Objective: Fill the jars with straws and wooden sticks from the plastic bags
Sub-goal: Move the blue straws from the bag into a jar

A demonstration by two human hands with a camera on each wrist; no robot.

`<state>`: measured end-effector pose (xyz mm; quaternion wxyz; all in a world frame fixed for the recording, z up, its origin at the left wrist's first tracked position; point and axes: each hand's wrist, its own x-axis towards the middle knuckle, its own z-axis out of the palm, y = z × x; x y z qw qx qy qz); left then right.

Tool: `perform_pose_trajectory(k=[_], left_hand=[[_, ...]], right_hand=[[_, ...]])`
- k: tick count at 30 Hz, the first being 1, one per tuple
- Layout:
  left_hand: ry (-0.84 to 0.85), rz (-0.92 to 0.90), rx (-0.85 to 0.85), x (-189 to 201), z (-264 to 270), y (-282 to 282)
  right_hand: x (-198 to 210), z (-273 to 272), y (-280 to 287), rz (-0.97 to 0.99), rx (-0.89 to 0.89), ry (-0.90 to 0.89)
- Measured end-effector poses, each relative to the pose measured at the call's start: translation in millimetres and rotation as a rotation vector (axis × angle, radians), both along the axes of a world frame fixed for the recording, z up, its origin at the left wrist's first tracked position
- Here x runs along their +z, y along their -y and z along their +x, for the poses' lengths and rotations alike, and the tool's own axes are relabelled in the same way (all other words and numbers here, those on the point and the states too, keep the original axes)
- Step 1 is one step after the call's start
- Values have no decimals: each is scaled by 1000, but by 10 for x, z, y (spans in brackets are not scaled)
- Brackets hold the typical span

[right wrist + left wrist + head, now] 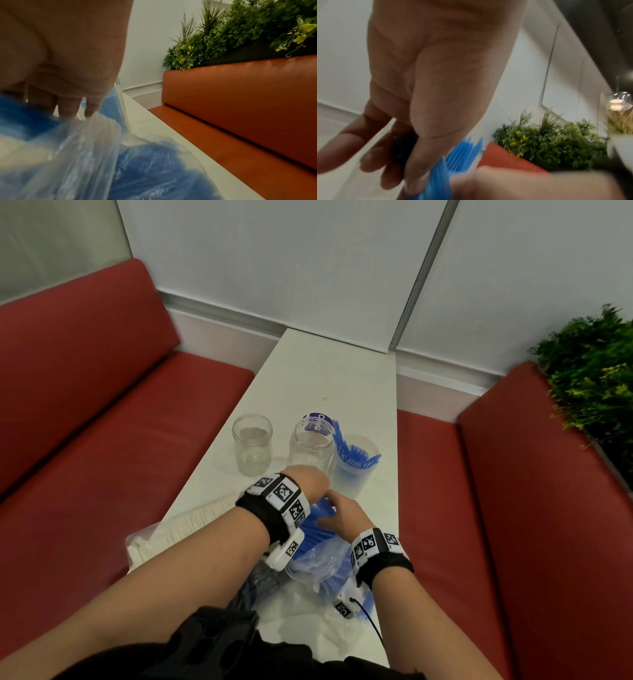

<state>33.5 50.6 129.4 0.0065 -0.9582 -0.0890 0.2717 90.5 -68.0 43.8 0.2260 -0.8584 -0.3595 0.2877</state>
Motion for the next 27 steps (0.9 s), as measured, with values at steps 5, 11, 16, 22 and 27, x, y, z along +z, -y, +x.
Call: perform_pose_trajectory(k=[5, 11, 16, 22, 27], left_hand=[[203, 19, -36, 388, 49, 18], [758, -309, 253, 519, 63, -282], [831, -1000, 741, 360, 13, -307], [262, -1793, 1054, 125, -66, -124], [178, -2265, 1214, 77, -18, -39]], right_hand=[[2, -12, -52, 198, -154, -107], [368, 59, -104, 538, -280, -268], [1021, 149, -184, 755, -274, -294], [1818, 136, -231, 1007, -217, -243], [1913, -15, -175, 1028, -234, -228]])
